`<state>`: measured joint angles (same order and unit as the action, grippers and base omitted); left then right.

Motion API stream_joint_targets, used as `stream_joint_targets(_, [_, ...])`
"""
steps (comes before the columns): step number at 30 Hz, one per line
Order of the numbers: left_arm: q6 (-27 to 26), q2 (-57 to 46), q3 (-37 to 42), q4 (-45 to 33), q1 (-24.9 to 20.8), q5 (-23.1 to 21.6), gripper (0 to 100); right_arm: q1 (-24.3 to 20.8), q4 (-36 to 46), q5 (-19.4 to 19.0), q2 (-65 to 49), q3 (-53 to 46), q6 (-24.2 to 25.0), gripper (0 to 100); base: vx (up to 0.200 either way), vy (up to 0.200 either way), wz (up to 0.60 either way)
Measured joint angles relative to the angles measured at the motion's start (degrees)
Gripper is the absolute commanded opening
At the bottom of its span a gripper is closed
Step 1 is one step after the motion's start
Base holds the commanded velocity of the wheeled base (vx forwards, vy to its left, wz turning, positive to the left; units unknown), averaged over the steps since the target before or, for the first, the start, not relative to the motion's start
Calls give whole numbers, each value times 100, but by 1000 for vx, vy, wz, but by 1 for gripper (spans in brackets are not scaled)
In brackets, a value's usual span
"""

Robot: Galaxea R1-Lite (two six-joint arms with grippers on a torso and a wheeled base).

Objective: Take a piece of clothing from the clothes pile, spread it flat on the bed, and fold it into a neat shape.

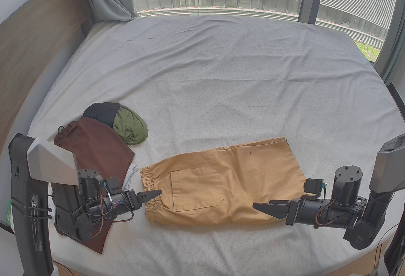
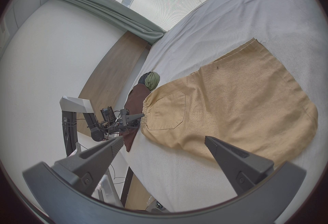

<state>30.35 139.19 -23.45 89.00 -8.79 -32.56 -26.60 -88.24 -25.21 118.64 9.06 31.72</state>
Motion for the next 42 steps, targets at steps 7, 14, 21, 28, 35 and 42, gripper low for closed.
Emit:
stream_joint_targets(7, [350,216,-254,9,-113,-4,100,-7,0,-2,35,0,0,100,0,0,0])
stream_joint_targets(14, [714,267,-479,4,-297,68,100,-10,0,0,79,0,0,100,0,0,0])
stream_joint_targets(21, [728,229,-512,-7,-383,221,100,-5,0,0,95,1,0,100,0,0,0])
stream_joint_targets(28, [763,212,-512,-7,-411,260,100,0,0,0,96,9,0,100,0,0,0])
stream_joint_targets(35, [842,210,-507,-11,-440,304,0,12,2,0,96,17,0,100,0,0,0])
stream_joint_targets(42, [840,201,-512,-10,-444,297,0,39,2,0,104,17,0,100,0,0,0])
